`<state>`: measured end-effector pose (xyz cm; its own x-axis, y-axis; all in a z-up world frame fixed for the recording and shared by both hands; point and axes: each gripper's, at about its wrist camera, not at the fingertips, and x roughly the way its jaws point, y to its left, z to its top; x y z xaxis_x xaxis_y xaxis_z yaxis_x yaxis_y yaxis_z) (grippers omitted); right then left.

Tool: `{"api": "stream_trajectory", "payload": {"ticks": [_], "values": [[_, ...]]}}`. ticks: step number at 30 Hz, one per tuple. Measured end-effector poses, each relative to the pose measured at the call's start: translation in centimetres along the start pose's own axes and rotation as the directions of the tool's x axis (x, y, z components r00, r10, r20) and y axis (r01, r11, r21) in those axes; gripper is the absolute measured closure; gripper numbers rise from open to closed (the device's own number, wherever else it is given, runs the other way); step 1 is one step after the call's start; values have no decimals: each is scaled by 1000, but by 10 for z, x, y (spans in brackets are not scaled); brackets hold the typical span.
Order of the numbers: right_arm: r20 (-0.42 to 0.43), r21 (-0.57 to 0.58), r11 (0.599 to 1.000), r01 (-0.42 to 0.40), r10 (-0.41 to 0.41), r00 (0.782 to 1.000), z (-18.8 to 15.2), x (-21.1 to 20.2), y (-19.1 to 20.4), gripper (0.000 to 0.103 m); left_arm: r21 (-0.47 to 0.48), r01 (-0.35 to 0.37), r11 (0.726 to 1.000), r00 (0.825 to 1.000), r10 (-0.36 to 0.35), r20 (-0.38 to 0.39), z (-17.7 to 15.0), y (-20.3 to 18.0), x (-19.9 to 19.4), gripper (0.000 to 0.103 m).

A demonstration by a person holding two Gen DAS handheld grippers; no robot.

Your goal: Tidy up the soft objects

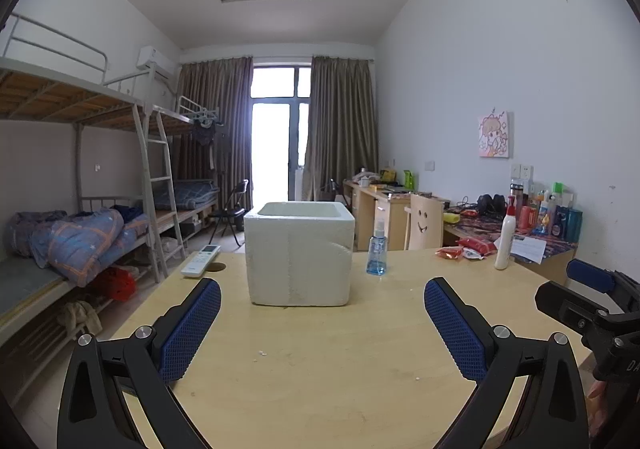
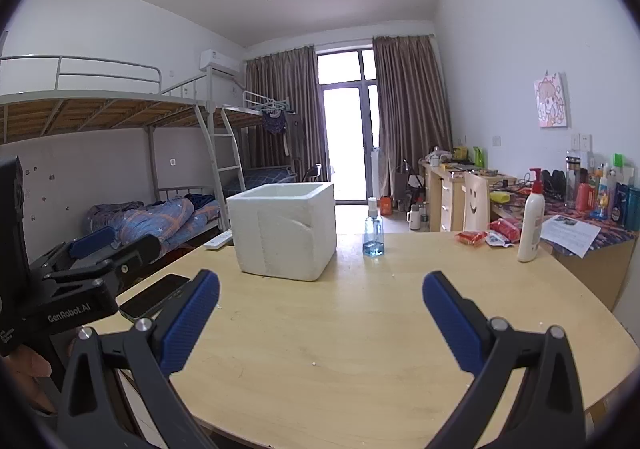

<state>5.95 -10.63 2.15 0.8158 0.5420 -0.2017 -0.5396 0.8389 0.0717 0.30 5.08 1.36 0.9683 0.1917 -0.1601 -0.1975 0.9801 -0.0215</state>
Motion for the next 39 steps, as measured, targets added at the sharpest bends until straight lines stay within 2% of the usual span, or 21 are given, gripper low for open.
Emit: {"api": "stream_trajectory", "payload": {"ticks": [39], "values": [[-13, 7, 1000, 13, -13, 1000, -4, -1, -4, 0, 27, 8, 1000, 1000, -7, -9, 4, -13, -3, 1]]}}
